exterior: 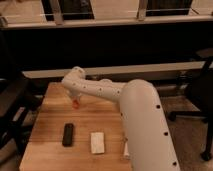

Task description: Place the pepper in the ceramic bowl

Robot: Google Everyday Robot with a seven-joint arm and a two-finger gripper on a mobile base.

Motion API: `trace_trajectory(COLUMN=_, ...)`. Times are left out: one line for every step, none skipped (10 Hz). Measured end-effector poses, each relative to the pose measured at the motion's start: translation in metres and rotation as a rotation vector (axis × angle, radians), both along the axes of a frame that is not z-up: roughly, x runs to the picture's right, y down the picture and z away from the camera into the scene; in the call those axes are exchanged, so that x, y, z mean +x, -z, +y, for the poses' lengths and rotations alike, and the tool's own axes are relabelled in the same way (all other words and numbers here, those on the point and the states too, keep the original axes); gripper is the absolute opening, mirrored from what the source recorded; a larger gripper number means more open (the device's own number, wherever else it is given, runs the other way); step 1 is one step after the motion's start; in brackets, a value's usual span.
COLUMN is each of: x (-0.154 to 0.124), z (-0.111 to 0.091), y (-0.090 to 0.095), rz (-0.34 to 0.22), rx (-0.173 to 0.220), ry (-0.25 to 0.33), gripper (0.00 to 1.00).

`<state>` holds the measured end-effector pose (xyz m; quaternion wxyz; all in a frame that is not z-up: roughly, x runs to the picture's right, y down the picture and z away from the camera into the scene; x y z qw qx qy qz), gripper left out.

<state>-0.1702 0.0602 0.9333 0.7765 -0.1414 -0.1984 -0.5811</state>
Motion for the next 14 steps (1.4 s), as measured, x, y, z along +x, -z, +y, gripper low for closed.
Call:
trace_trajectory(x=0.001, z=-0.001, y=0.0, rz=-0.001, rx=0.0, ry=-0.002, gripper=0.04)
trace_trajectory(x=0.001, z=-0.001, y=0.001, rz=-0.003, rx=-0.001, ry=-0.005, gripper=0.04)
trace_trajectory(x=0.002, z=-0.001, y=0.002, rz=-0.002, rx=-0.004, ry=-0.01, gripper=0.04)
trace_trajectory(x=0.003, z=-0.001, y=0.002, rz=-0.001, rx=-0.005, ry=-0.014, gripper=0.04)
trace_trajectory(x=0.005, z=-0.001, y=0.002, rz=0.002, rx=-0.006, ry=-0.021, gripper=0.04)
trace_trajectory(x=0.008, z=-0.002, y=0.003, rz=0.003, rx=-0.009, ry=-0.031, gripper=0.04)
trace_trajectory(x=0.011, z=-0.003, y=0.005, rz=0.005, rx=-0.012, ry=-0.042, gripper=0.04)
trace_trajectory(x=0.014, z=-0.004, y=0.005, rz=0.007, rx=-0.014, ry=-0.048, gripper=0.04)
trace_trajectory(x=0.013, z=-0.003, y=0.004, rz=0.007, rx=-0.015, ry=-0.05, gripper=0.04)
trace_trajectory(x=0.012, z=-0.004, y=0.004, rz=0.008, rx=-0.015, ry=-0.056, gripper=0.04)
trace_trajectory(x=0.013, z=-0.003, y=0.004, rz=0.009, rx=-0.023, ry=-0.068, gripper=0.04)
trace_trajectory(x=0.016, z=-0.005, y=0.004, rz=0.014, rx=-0.025, ry=-0.082, gripper=0.04)
trace_trajectory(x=0.019, z=-0.006, y=0.004, rz=0.019, rx=-0.029, ry=-0.097, gripper=0.04)
trace_trajectory(x=0.02, z=-0.007, y=0.004, rz=0.019, rx=-0.03, ry=-0.102, gripper=0.04)
